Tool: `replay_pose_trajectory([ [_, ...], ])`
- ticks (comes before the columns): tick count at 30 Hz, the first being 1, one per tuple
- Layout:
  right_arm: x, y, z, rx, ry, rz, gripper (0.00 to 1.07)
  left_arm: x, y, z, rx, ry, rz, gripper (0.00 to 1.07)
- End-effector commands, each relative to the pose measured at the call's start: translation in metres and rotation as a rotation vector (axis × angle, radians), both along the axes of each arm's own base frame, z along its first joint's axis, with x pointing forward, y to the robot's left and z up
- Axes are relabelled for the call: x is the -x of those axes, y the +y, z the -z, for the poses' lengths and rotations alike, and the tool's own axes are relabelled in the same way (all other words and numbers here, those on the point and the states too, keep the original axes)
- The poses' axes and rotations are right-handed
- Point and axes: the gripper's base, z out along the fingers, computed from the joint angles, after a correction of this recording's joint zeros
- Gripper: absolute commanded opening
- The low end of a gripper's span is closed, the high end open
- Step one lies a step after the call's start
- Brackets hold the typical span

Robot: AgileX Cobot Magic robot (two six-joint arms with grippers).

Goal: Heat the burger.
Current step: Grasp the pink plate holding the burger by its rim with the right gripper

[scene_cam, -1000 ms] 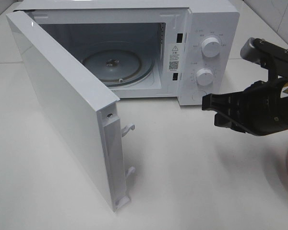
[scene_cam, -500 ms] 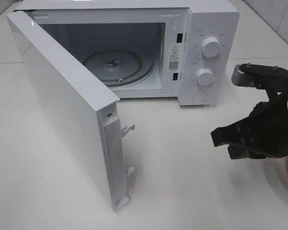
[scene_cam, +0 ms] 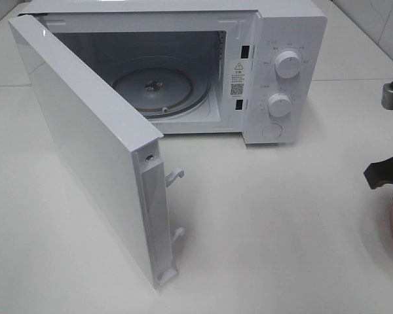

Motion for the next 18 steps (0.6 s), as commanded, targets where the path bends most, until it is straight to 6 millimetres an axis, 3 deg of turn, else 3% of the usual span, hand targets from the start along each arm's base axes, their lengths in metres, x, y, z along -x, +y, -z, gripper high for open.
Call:
replay_pose_trajectory([
  [1,0.000,-0.011,-0.002,0.013,0.005,0.018,0.36,0.000,0.000,-0.001,-0.002,-0.019,0.003,0.90],
  [2,0.000,-0.011,-0.002,0.013,0.005,0.018,0.36,0.000,0.000,-0.001,-0.002,-0.019,0.003,0.90],
  [3,0.000,-0.013,-0.002,0.013,0.003,0.027,0.48,0.000,0.000,-0.001,-0.002,-0.019,0.003,0.90],
  [4,0.000,-0.013,-0.002,0.013,0.003,0.027,0.48,0.000,0.000,-0.001,-0.002,-0.019,0.003,0.90],
  [5,0.000,-0.014,-0.003,0.014,0.001,0.023,0.56,0.000,0.000,-0.001,-0.002,-0.019,0.003,0.90],
  [6,-0.001,-0.016,-0.003,0.019,-0.001,0.012,0.71,0.000,0.000,-0.001,-0.002,-0.019,0.003,0.90],
  [7,-0.001,-0.016,-0.003,0.019,-0.001,0.012,0.71,0.000,0.000,-0.001,-0.002,-0.019,0.003,0.90],
  [9,-0.001,-0.020,-0.003,0.022,-0.005,0.022,0.89,0.000,0.000,-0.001,-0.002,-0.019,0.003,0.90],
  [12,-0.001,-0.024,-0.003,0.025,-0.004,0.037,0.95,0.000,0.000,-0.001,-0.002,-0.019,0.003,0.90],
  [18,-0.002,-0.025,-0.002,0.032,-0.002,0.027,0.92,0.000,0.000,-0.001,-0.002,-0.019,0.003,0.90],
])
